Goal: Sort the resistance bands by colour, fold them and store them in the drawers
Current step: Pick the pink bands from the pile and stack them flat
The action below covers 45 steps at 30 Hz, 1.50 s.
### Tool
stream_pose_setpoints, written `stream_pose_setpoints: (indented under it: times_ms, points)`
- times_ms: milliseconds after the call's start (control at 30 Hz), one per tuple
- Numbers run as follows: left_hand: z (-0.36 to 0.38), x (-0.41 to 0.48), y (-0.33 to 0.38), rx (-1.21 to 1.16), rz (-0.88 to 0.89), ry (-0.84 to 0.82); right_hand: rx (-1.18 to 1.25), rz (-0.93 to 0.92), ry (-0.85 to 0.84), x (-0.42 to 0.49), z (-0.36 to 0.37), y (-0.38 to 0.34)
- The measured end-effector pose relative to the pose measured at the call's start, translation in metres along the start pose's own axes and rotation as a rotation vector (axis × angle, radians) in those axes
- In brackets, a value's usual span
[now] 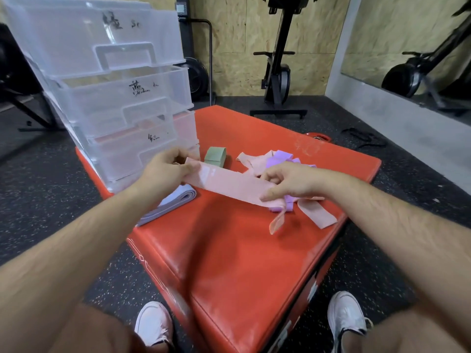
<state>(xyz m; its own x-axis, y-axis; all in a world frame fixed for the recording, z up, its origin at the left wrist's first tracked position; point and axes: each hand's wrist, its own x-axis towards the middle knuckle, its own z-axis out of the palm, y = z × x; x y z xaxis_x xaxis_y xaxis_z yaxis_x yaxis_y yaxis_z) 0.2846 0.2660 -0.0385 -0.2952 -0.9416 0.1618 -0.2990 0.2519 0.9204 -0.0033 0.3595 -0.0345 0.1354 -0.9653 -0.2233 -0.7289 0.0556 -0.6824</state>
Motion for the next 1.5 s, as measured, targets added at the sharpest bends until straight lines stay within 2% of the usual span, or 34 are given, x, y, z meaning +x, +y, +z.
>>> stream_pose_setpoints:
  times_ms: [133, 267, 400, 600, 700, 967, 1067, 1200, 1333, 1500]
  points:
    - [0.004, -0.004, -0.024, 0.051, -0.089, -0.074, 0.084, 0.096, 0.011, -0.019, -0.012, 0.025]
    - [0.012, -0.012, -0.045, 0.17, -0.114, -0.099, -0.012, 0.137, 0.049, -0.037, 0.001, 0.046]
    - [0.008, -0.022, -0.065, 0.289, -0.131, -0.101, 0.022, 0.226, 0.025, -0.041, 0.018, 0.065]
    - [0.005, -0.028, -0.081, 0.447, -0.11, -0.135, -0.027, 0.201, 0.152, -0.04, 0.038, 0.077]
    - [0.006, -0.031, -0.089, 0.496, -0.098, -0.137, -0.154, 0.181, 0.22, -0.04, 0.042, 0.08]
    - [0.011, -0.033, -0.091, 0.757, 0.116, -0.217, -0.436, 0.094, 0.275, -0.044, 0.047, 0.073]
    - [0.014, -0.032, -0.086, 0.812, 0.117, -0.288, -0.468, 0.091, 0.251, -0.045, 0.046, 0.069]
    - [0.023, -0.029, -0.077, 0.909, 0.133, -0.283, -0.476, 0.112, 0.243, -0.048, 0.031, 0.065]
    - [0.064, -0.021, -0.055, 0.871, 0.248, -0.302, -0.414, 0.112, 0.336, -0.063, 0.001, 0.068]
    - [0.136, -0.013, -0.018, 0.719, 0.345, -0.452, -0.465, 0.34, 0.208, -0.081, -0.019, 0.097]
